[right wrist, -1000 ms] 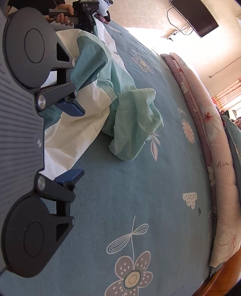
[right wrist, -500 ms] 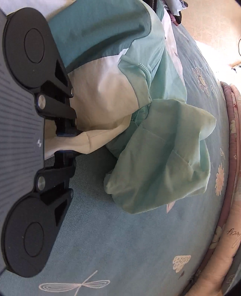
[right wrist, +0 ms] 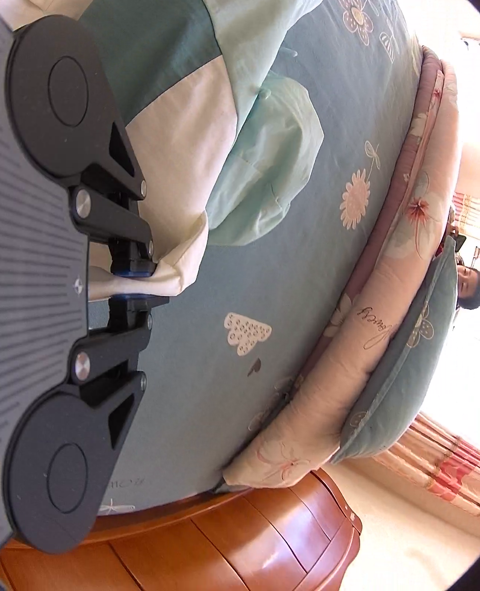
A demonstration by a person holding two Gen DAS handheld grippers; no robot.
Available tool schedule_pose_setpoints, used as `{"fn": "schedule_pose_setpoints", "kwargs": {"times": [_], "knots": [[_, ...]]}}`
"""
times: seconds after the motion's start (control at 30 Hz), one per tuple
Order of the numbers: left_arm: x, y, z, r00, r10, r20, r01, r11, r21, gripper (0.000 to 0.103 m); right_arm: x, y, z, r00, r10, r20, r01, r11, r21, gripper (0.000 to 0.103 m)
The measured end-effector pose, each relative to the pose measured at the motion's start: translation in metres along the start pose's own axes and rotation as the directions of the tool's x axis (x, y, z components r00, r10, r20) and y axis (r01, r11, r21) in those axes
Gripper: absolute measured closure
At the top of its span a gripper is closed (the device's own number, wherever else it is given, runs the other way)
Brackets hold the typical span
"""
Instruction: Fold clothes
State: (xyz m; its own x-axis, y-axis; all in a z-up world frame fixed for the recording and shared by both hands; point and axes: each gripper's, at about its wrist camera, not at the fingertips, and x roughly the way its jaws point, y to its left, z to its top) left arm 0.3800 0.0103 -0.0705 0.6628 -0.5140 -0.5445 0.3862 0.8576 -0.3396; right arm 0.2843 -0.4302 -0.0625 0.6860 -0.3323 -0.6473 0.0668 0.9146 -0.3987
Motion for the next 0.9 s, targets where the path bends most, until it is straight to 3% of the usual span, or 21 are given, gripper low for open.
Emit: {"fn": "schedule_pose_setpoints", "kwargs": {"times": [0.2, 0.33, 0.47, 0.53, 0.67, 0.73, 0.9], "knots": [[0.038, -0.023, 0.041, 0.998, 0.011, 0.058, -0.015, 0.997, 0.074, 0.089, 0.034, -0.029, 0.049, 0.979, -0.188, 0.083, 0.184, 0.981, 0.055, 0.094], [0.075, -0.033, 0.052, 0.998, 0.049, 0.026, -0.052, 0.988, 0.147, 0.089, 0.066, -0.044, 0.066, 0.973, -0.222, 0.060, 0.215, 0.971, 0.100, 0.094], [0.119, -0.029, 0.040, 0.989, 0.102, -0.103, -0.079, 0.975, 0.209, 0.089, 0.103, -0.040, 0.057, 0.990, -0.138, -0.024, 0.141, 0.980, 0.144, 0.093], [0.135, -0.027, 0.030, 0.979, 0.129, -0.160, -0.089, 0.968, 0.235, 0.088, 0.120, -0.037, 0.047, 0.995, -0.058, -0.082, 0.072, 0.979, 0.188, 0.087], [0.150, -0.026, 0.013, 0.946, 0.169, -0.275, -0.092, 0.957, 0.274, 0.078, 0.149, -0.028, 0.029, 0.977, 0.089, -0.192, -0.033, 0.961, 0.276, 0.081], [0.150, -0.030, 0.006, 0.928, 0.196, -0.316, -0.094, 0.945, 0.312, 0.077, 0.150, -0.028, 0.022, 0.969, 0.124, -0.215, -0.051, 0.947, 0.317, 0.080], [0.116, -0.043, 0.004, 0.924, 0.207, -0.322, -0.089, 0.935, 0.344, 0.060, 0.108, -0.039, 0.024, 0.969, 0.155, -0.194, -0.081, 0.935, 0.346, 0.067]]}}
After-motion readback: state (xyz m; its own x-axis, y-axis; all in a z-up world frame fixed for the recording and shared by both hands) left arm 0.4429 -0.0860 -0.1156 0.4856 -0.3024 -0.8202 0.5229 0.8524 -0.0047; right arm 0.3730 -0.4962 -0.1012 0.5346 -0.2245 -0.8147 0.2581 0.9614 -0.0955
